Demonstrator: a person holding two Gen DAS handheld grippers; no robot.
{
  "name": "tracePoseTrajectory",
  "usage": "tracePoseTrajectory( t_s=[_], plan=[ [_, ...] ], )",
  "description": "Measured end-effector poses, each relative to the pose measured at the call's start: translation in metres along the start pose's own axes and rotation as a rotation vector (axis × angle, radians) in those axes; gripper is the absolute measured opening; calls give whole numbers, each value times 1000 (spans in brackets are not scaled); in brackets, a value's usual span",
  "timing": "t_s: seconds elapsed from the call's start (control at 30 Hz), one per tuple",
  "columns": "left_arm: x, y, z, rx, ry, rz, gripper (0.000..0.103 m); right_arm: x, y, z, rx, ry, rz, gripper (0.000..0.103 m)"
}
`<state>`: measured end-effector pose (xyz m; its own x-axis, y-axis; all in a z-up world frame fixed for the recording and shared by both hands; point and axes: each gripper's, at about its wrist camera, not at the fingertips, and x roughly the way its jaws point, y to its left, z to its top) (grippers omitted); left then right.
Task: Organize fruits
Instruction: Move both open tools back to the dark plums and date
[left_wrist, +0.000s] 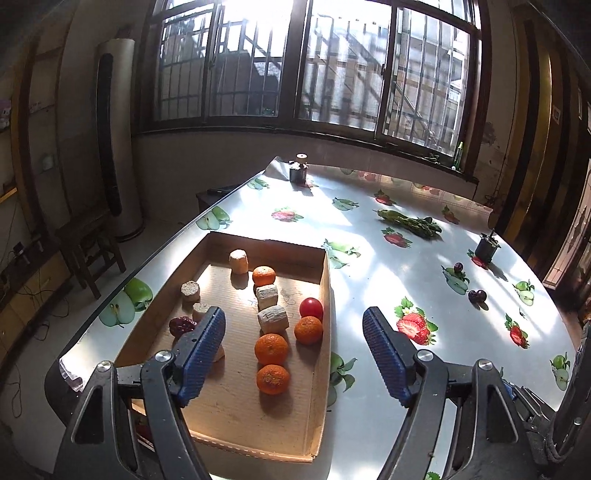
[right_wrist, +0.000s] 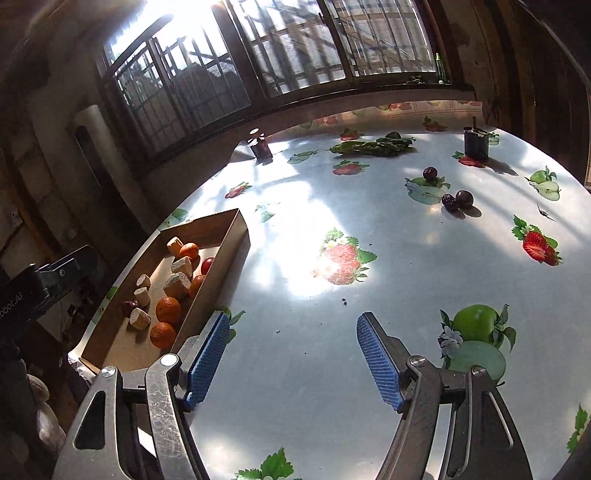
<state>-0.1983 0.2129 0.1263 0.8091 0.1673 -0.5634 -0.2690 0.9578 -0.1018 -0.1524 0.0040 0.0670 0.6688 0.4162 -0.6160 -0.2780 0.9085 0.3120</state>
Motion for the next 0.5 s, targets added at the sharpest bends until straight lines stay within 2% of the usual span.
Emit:
tracePoseTrajectory(
  t_s=[0.17, 0.33, 0.5],
  plan=[
    [0, -4, -2, 20, -17, -15, 76, 1, 0, 0, -2, -1, -9, 76],
    [7, -1, -3, 21, -1, -7, 76, 3, -3, 4, -7, 1, -20, 76],
    [10, 7, -1, 2, 14, 12, 76, -10, -35, 20, 58, -45, -54, 76]
  ],
)
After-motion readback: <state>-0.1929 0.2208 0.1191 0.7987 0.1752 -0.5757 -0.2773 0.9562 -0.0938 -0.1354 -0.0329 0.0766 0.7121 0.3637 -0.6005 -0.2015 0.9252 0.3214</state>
